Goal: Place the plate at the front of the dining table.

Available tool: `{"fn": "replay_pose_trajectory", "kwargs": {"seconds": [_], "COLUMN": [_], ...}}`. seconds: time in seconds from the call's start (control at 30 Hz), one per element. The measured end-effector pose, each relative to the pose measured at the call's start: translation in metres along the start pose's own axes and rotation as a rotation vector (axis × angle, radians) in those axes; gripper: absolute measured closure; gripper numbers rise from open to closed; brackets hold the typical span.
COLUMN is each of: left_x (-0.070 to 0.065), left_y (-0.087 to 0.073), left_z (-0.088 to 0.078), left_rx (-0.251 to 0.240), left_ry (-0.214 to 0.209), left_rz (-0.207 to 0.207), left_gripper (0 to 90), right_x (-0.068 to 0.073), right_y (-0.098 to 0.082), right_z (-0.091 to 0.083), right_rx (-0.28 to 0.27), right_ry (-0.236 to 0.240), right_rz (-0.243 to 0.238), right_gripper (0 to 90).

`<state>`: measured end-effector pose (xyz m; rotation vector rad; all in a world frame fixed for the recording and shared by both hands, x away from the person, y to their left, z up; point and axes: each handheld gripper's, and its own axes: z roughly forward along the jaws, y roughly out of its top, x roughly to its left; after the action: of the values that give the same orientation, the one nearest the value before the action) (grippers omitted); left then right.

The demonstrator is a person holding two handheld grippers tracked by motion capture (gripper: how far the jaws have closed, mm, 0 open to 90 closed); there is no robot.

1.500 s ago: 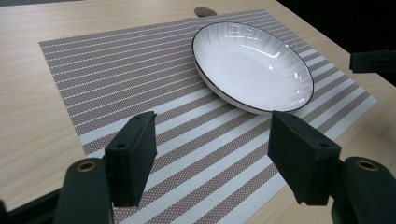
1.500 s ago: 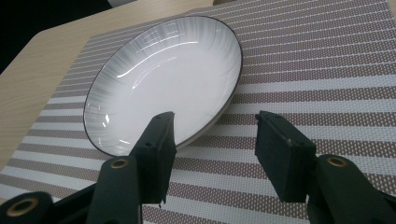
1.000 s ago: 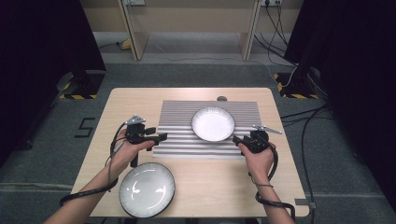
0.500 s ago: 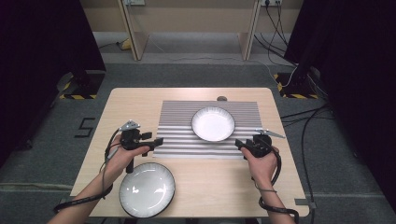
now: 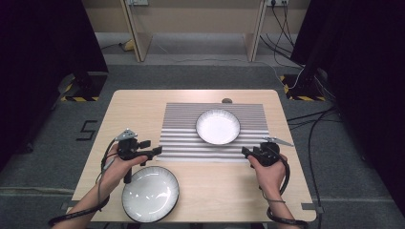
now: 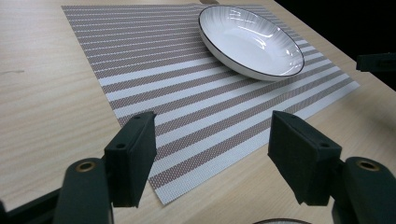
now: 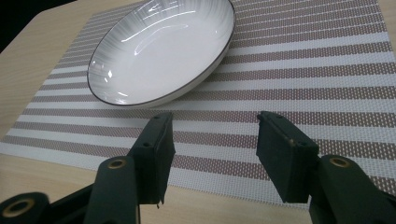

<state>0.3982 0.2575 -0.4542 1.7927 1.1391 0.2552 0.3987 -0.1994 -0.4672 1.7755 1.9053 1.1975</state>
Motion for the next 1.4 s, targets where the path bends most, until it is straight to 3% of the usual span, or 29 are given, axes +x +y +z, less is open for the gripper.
{"fn": "replay_pose_trajectory", "kwargs": {"seconds": [1.4], "left_x": [0.024], "left_y": [-0.028], "left_z": [-0.041], "left_rx": [-0.040], "left_ry": [0.059], "left_rz": [-0.055], "left_gripper": [31.7], "right_x": [-0.018], "right_y": [-0.028], "right_z": [-0.035], "right_rx": [-0.001], "right_ry": [-0.040], "right_rz": [0.005], "right_gripper": [45.8]}}
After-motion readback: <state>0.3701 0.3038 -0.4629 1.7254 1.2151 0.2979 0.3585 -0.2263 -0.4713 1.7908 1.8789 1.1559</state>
